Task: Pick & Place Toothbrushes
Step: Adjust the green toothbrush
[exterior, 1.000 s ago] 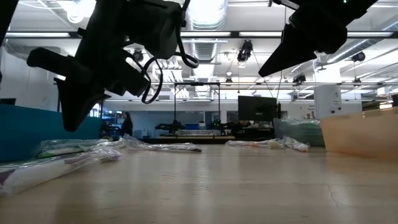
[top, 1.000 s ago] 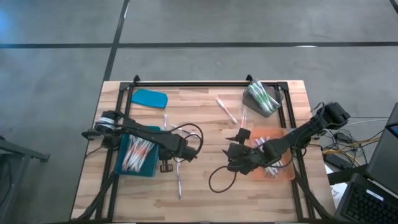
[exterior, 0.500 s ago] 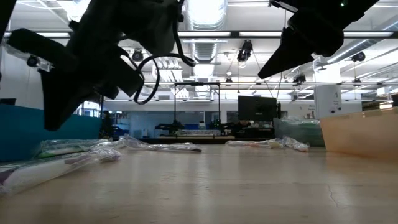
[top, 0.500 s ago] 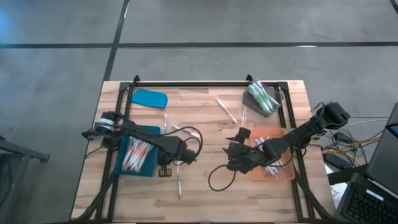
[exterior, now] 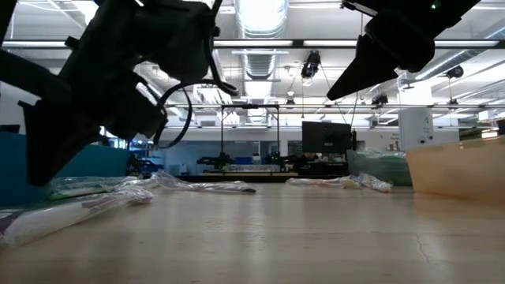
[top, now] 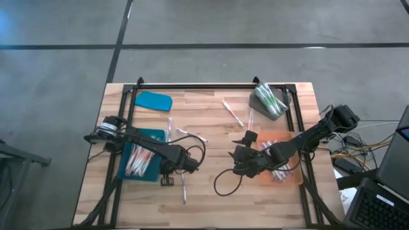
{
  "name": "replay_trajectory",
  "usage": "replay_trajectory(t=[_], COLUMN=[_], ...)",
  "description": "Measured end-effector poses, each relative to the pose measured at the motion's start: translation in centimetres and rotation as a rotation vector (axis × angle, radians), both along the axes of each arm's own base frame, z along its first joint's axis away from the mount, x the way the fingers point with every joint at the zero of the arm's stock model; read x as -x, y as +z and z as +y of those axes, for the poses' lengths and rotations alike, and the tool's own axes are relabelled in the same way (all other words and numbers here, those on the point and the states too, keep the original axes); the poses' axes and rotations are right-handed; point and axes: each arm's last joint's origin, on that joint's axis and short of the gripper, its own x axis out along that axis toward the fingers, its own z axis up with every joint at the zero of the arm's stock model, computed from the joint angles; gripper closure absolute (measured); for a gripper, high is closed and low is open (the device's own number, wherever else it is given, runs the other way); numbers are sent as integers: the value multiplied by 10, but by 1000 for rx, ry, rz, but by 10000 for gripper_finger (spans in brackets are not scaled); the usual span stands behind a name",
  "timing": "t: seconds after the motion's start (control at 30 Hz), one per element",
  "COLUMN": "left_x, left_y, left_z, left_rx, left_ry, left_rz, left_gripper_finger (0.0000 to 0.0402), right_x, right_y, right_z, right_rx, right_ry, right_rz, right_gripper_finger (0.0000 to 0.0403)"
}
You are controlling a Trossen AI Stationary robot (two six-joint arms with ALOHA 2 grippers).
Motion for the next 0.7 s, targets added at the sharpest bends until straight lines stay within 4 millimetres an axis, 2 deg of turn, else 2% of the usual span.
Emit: replay_trajectory(t=[0.27, 0.47, 0.7], left_x=[5, 9, 6], left_y=[-11, -21, -23], left_z=[2, 9, 21], left_rx=[-42, -37, -94], left_ry=[-18, -33, -48], left_rz=[-13, -23, -39], left_gripper_finger=[401, 401, 401], right_x=[1, 1, 1], right_y=[-1, -2, -2], right_z=[-1, -1, -1], right_rx=[2, 3, 3], right_ry=[-1, -1, 0], right_rz=[3, 5, 6], right_gripper_finger=[152, 171, 188])
